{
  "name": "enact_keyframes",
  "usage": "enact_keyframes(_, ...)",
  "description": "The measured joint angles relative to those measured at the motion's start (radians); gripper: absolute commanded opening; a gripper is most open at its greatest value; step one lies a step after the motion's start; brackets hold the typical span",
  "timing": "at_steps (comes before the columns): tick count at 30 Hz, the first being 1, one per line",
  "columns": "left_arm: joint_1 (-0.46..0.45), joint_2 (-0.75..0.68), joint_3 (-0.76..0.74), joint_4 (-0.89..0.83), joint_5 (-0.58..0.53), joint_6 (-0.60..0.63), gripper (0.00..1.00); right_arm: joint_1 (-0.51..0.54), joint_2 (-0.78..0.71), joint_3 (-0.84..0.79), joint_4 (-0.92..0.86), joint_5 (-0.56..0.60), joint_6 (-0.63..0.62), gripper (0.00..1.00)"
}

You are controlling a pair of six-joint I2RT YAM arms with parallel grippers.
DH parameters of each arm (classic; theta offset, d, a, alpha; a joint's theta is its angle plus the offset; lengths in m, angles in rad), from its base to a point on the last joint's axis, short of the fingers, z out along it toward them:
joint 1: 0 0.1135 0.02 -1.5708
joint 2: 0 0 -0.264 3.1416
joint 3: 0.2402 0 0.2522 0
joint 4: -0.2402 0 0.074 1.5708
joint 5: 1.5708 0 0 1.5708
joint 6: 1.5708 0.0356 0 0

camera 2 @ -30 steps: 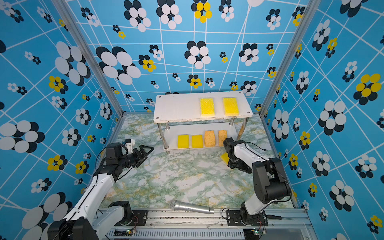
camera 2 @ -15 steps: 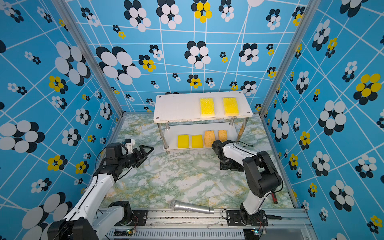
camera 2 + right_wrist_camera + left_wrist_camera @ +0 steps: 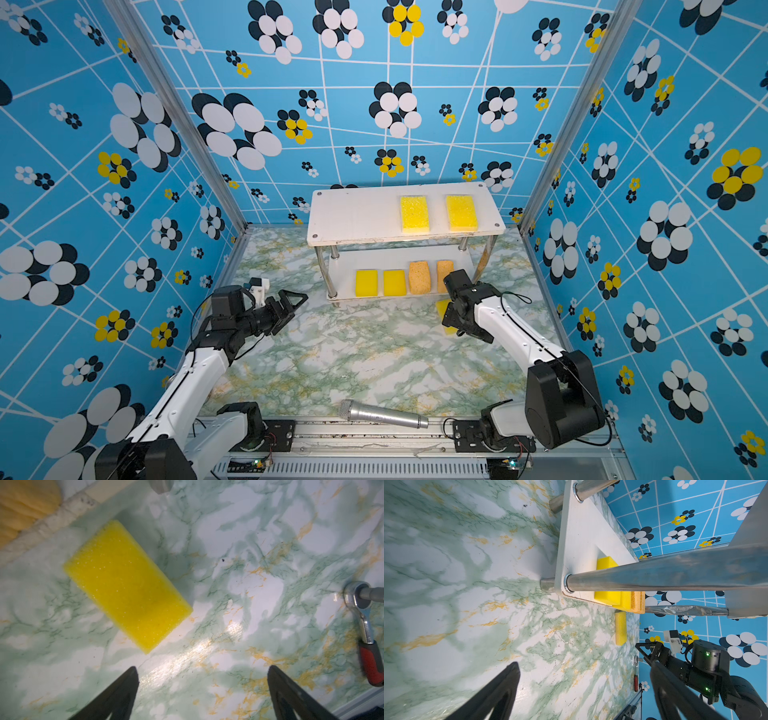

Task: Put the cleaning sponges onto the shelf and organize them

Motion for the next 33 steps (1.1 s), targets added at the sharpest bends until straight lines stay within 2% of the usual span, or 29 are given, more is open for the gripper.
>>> enact_keyframes(13, 0.0, -0.003, 0.0, 0.0, 0.0, 0.0, 0.99, -0.021, 0.183, 0.0, 0.059, 0.026, 0.002, 0.99)
enact_keyframes(19, 0.0, -0.003, 0.0, 0.0, 0.0, 0.0, 0.99, -0.006, 0.193, 0.002, 0.061, 0.043, 0.002, 0.99)
enact_keyframes(24, 0.0, -0.002, -0.004, 0.0, -0.001, 0.0, 0.99, 0.042, 0.194, 0.001, 0.06, 0.063, 0.011, 0.99)
enact_keyframes(33, 0.0, -0.005, -0.006, -0.003, -0.003, 0.0, 0.99, 0.199, 0.199, 0.001, 0.051, 0.072, 0.078, 0.99)
